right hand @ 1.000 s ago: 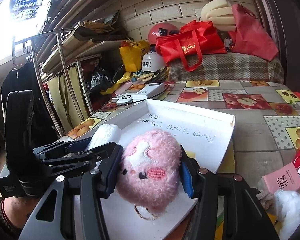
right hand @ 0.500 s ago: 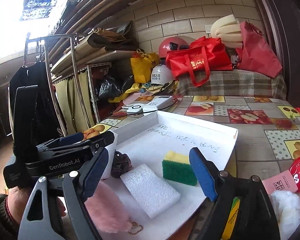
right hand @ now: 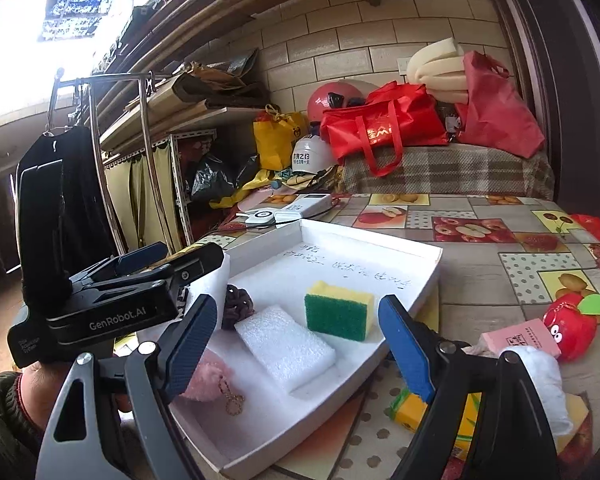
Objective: Organize soft objects
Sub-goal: 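Grasp the white cloth with the right tool while the left tool moves toward the yellow juice box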
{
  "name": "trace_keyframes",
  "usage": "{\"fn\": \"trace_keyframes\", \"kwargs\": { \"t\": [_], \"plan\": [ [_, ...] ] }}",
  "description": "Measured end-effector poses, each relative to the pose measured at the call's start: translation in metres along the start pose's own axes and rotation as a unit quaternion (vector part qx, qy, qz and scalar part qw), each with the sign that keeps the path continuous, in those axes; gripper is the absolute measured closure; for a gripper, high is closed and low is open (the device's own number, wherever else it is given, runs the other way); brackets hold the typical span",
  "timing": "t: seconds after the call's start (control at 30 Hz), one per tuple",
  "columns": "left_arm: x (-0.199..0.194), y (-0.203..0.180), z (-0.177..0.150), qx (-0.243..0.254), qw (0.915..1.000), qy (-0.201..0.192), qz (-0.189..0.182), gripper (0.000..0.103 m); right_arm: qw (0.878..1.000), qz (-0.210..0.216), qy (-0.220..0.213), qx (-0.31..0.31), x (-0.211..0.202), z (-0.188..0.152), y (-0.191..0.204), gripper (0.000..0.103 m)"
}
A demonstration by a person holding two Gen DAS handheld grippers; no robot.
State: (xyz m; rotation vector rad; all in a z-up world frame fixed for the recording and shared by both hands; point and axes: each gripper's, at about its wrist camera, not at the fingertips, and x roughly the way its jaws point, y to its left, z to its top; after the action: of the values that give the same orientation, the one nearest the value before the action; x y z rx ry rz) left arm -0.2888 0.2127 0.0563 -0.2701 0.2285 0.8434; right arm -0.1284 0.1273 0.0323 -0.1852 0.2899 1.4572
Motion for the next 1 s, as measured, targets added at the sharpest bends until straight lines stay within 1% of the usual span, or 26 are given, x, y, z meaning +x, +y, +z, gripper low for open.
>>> {"fn": "trace_keyframes", "kwargs": {
  "t": [0.07, 0.13, 0.23, 0.27, 0.33, 0.37, 0.4, 0.43, 0.47, 0.53, 0.6, 0.63, 0.7, 0.73, 0.77, 0.87, 1.0],
  "plan": [
    [-0.003, -0.007, -0.002, 0.005, 0.9999, 0.001, -0.014, 0.005, 1.0, -0.016, -0.004, 0.0, -0.008, -0.001, -0.006, 0.019],
    [-0.005, -0.017, -0.003, 0.013, 0.9994, 0.004, -0.031, 0.005, 0.999, -0.044, -0.003, -0.004, -0.016, -0.001, -0.014, 0.019],
    [-0.009, -0.034, -0.005, 0.037, 0.9979, 0.002, -0.053, 0.005, 0.994, -0.105, -0.016, -0.003, -0.037, -0.002, -0.035, 0.019],
    [-0.01, -0.039, -0.006, 0.045, 0.9971, 0.002, -0.061, 0.005, 0.991, -0.134, -0.023, 0.0, -0.045, -0.002, -0.041, 0.019],
    [-0.012, -0.051, -0.008, 0.057, 0.9951, 0.005, -0.08, 0.005, 0.974, -0.222, -0.039, 0.005, -0.061, -0.001, -0.054, 0.019],
    [-0.012, -0.056, -0.009, 0.06, 0.9942, 0.007, -0.088, 0.005, 0.96, -0.274, -0.049, 0.013, -0.071, -0.001, -0.062, 0.019],
    [-0.012, -0.061, -0.01, 0.062, 0.9931, 0.01, -0.098, 0.005, 0.947, -0.314, -0.055, 0.021, -0.079, -0.002, -0.069, 0.018],
    [-0.013, -0.067, -0.01, 0.065, 0.9917, 0.014, -0.11, 0.005, 0.934, -0.35, -0.061, 0.028, -0.086, -0.002, -0.077, 0.018],
    [-0.013, -0.073, -0.011, 0.067, 0.99, 0.018, -0.123, 0.005, 0.931, -0.358, -0.064, 0.035, -0.093, -0.002, -0.088, 0.018],
    [-0.012, -0.085, -0.013, 0.075, 0.987, 0.025, -0.14, 0.006, 0.938, -0.338, -0.053, 0.054, -0.101, -0.004, -0.108, 0.018],
    [-0.011, -0.099, -0.016, 0.092, 0.9831, 0.037, -0.154, 0.006, 0.942, -0.325, -0.028, 0.086, -0.104, -0.008, -0.129, 0.018],
    [-0.009, -0.106, -0.017, 0.102, 0.9814, 0.045, -0.156, 0.006, 0.947, -0.304, -0.017, 0.105, -0.105, -0.01, -0.139, 0.018],
    [-0.008, -0.117, -0.02, 0.12, 0.9786, 0.057, -0.157, 0.006, 0.96, -0.242, -0.004, 0.143, -0.107, -0.014, -0.153, 0.018],
    [-0.007, -0.122, -0.021, 0.129, 0.9771, 0.06, -0.158, 0.006, 0.961, -0.226, -0.001, 0.157, -0.109, -0.016, -0.158, 0.018],
    [-0.007, -0.125, -0.023, 0.137, 0.9758, 0.064, -0.158, 0.006, 0.961, -0.221, 0.001, 0.165, -0.111, -0.018, -0.159, 0.018],
    [-0.004, -0.133, -0.026, 0.152, 0.9729, 0.076, -0.157, 0.006, 0.965, -0.212, 0.004, 0.152, -0.109, -0.017, -0.148, 0.018],
    [-0.002, -0.136, -0.028, 0.153, 0.9717, 0.085, -0.158, 0.006, 0.976, -0.193, 0.033, 0.092, -0.09, -0.014, -0.127, 0.019]
  ]
}}
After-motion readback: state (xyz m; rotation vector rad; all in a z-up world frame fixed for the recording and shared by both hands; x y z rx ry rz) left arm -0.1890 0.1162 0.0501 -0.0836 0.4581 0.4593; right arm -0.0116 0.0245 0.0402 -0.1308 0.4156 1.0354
